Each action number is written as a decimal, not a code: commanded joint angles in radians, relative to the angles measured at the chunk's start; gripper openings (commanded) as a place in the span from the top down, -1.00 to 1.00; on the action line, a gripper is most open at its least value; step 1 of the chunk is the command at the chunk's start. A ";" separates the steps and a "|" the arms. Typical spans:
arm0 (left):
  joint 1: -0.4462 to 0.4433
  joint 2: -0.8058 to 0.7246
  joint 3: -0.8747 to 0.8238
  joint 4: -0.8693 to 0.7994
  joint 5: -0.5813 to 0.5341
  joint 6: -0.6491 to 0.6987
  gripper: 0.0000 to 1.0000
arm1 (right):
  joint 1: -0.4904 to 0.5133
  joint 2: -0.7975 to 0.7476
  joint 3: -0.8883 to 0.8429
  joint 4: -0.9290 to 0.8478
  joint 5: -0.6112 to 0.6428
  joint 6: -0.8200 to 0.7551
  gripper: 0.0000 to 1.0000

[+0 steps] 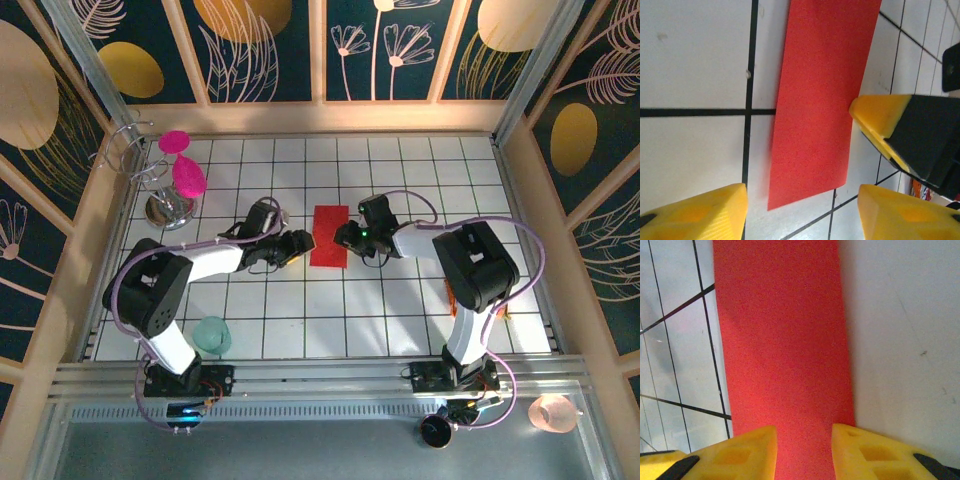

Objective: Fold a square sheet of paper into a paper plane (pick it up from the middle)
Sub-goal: Move the paper to the center of the table, then third fold the triangle at the center of the table.

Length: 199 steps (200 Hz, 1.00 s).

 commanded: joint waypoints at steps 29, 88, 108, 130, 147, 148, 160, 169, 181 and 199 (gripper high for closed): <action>-0.020 0.078 0.038 0.000 0.046 -0.003 0.07 | -0.003 0.040 0.003 -0.029 0.007 0.014 0.33; -0.022 0.113 0.064 0.022 0.087 -0.004 0.24 | -0.004 0.044 -0.006 -0.038 0.010 0.010 0.35; -0.023 0.129 0.075 0.071 0.128 -0.021 0.26 | -0.004 0.044 -0.005 -0.037 0.012 0.011 0.35; -0.015 0.157 0.110 0.079 0.137 -0.019 0.28 | -0.004 0.044 -0.007 -0.037 0.013 0.012 0.35; 0.001 0.177 0.128 0.080 0.134 -0.016 0.30 | -0.004 0.040 -0.010 -0.034 0.015 0.015 0.36; 0.003 0.177 0.128 0.080 0.134 -0.016 0.30 | -0.004 0.041 -0.010 -0.034 0.015 0.015 0.35; 0.015 0.191 0.137 0.086 0.142 -0.016 0.32 | -0.004 0.038 -0.012 -0.031 0.018 0.017 0.36; 0.023 0.202 0.145 0.091 0.157 -0.013 0.32 | -0.004 0.037 -0.014 -0.029 0.019 0.019 0.36; 0.035 0.213 0.147 0.093 0.184 -0.010 0.33 | -0.004 0.034 -0.016 -0.029 0.022 0.018 0.36; 0.046 0.227 0.178 0.088 0.215 -0.001 0.38 | -0.004 0.028 -0.017 -0.029 0.027 0.017 0.36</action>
